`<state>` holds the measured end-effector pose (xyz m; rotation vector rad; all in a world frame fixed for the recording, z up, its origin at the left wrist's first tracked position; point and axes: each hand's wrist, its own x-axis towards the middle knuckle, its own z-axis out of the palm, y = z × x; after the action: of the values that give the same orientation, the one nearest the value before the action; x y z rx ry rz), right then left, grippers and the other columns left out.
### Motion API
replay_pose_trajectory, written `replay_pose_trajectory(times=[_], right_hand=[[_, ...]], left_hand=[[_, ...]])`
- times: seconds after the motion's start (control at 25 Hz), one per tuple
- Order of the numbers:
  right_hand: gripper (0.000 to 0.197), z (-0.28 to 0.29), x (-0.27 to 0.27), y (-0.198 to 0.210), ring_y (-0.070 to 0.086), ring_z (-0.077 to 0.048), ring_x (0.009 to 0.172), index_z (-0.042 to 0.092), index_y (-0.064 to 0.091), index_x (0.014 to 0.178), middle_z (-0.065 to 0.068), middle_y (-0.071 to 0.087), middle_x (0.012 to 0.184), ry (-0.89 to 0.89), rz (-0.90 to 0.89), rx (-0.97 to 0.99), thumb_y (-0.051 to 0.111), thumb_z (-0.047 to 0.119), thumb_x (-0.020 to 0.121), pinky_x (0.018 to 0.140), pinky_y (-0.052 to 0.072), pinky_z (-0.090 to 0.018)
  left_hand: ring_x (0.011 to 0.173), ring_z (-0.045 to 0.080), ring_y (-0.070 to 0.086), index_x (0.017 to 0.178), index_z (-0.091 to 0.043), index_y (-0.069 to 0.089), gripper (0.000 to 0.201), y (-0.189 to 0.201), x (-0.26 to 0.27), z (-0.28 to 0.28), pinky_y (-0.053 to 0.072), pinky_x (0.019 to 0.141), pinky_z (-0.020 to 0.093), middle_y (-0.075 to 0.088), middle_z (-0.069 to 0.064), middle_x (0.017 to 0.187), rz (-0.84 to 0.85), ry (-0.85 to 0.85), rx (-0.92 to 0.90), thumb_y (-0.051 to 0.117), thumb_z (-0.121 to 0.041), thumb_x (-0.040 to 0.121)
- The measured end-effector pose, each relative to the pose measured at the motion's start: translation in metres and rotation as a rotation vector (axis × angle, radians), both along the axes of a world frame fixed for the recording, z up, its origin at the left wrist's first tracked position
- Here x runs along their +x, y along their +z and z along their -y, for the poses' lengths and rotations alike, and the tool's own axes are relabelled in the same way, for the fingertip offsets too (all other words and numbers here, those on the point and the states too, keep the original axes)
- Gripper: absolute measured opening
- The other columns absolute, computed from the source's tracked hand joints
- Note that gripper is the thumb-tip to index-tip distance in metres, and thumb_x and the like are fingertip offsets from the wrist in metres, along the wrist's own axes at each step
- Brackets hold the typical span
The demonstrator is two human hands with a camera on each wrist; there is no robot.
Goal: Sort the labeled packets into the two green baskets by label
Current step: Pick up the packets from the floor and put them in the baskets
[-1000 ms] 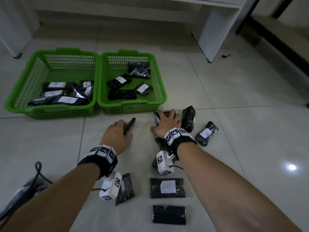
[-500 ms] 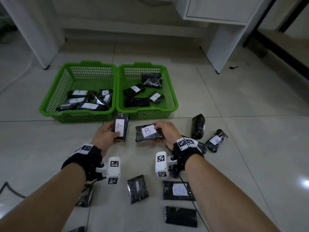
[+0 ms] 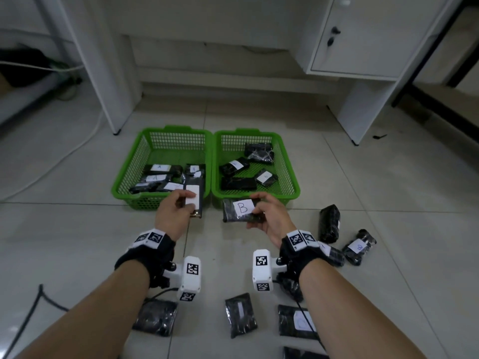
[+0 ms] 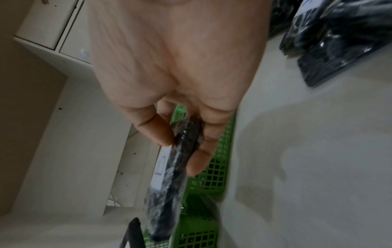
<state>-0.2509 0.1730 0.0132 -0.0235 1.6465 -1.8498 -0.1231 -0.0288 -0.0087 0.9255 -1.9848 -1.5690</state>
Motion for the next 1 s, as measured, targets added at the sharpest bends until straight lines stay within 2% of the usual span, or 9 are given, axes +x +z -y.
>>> replay_pose_trajectory(times=[0.16,0.28,0.36,0.44,0.56,0.64,0.72,0.88,1.0], right_hand=[[0.045,0.027,-0.018,0.005,0.071,-0.035,0.100,0.010,0.065,0.122,-0.019,0.065,0.124,-0.146,-0.123,0.013,0.063,-0.015,0.085,0.078,0.064,-0.042],[0.067,0.058,-0.035,0.001,0.065,-0.025,0.116,0.014,0.055,0.140,-0.008,0.063,0.133,-0.179,-0.464,0.307,0.081,0.003,0.079,0.102,0.054,-0.042],[0.066,0.073,-0.043,-0.002,0.063,-0.023,0.117,0.015,0.056,0.139,-0.007,0.065,0.129,-0.084,-0.676,0.497,0.084,0.017,0.079,0.105,0.049,-0.034],[0.053,0.082,-0.051,-0.007,0.060,-0.025,0.115,0.021,0.060,0.131,-0.005,0.066,0.122,0.100,-0.857,0.758,0.079,0.031,0.082,0.100,0.045,-0.030],[0.047,0.089,-0.061,-0.015,0.040,-0.034,0.137,0.030,0.057,0.136,-0.010,0.053,0.143,0.434,-0.941,1.261,0.053,0.047,0.092,0.114,0.030,-0.049],[0.051,0.096,-0.067,-0.017,0.023,-0.038,0.146,0.030,0.053,0.142,-0.014,0.036,0.157,0.630,-0.903,1.424,0.035,0.052,0.100,0.119,0.019,-0.057],[0.056,0.097,-0.074,-0.004,0.024,-0.037,0.147,0.028,0.049,0.146,-0.015,0.034,0.159,0.738,-0.911,1.456,0.029,0.055,0.101,0.118,0.018,-0.057],[0.047,0.072,-0.089,0.066,0.057,-0.032,0.119,0.017,0.064,0.127,-0.011,0.063,0.131,0.819,-1.060,1.367,0.043,0.050,0.101,0.102,0.046,-0.042],[0.038,0.027,-0.108,0.100,0.064,-0.033,0.094,0.011,0.069,0.097,-0.013,0.067,0.099,0.627,-1.033,1.283,0.050,0.044,0.098,0.077,0.051,-0.035]], left_hand=[[0.122,0.025,0.052,0.129,-0.019,0.059,0.044,0.011,-0.014,0.047,0.039,0.107,0.035,0.054,0.008,0.135,0.150,-0.047,-0.273,0.066,-0.013,0.086],[0.138,0.026,0.037,0.146,-0.028,0.039,0.061,0.011,-0.026,0.066,0.024,0.117,0.046,0.037,0.006,0.153,0.524,-0.152,-0.469,0.056,-0.041,0.090],[0.149,0.024,0.016,0.153,-0.034,0.023,0.062,0.003,-0.028,0.069,0.005,0.119,0.055,0.022,0.002,0.162,0.833,-0.237,-0.600,0.036,-0.055,0.096],[0.151,0.024,0.004,0.154,-0.035,0.017,0.061,-0.006,-0.028,0.071,-0.004,0.117,0.061,0.011,0.002,0.164,0.916,-0.250,-0.659,0.023,-0.057,0.097],[0.151,0.027,0.000,0.153,-0.031,0.023,0.062,-0.015,-0.030,0.070,-0.008,0.116,0.062,0.009,0.004,0.165,0.916,-0.225,-0.742,0.018,-0.058,0.097],[0.150,0.030,0.005,0.149,-0.026,0.034,0.062,-0.014,-0.035,0.068,-0.006,0.117,0.061,0.016,0.008,0.163,0.866,-0.163,-0.757,0.023,-0.057,0.097],[0.145,0.031,0.020,0.136,-0.020,0.049,0.053,-0.008,-0.042,0.058,0.003,0.118,0.059,0.033,0.010,0.154,0.685,-0.065,-0.829,0.034,-0.050,0.095],[0.118,0.028,0.042,0.110,-0.019,0.058,0.034,0.019,-0.079,0.014,0.024,0.110,0.053,0.052,0.005,0.123,0.356,-0.099,-0.969,0.041,-0.039,0.090],[0.110,0.027,0.043,0.104,-0.019,0.058,0.031,0.043,-0.113,-0.043,0.028,0.105,0.048,0.052,0.004,0.115,0.293,-0.185,-0.958,0.041,-0.039,0.088]])
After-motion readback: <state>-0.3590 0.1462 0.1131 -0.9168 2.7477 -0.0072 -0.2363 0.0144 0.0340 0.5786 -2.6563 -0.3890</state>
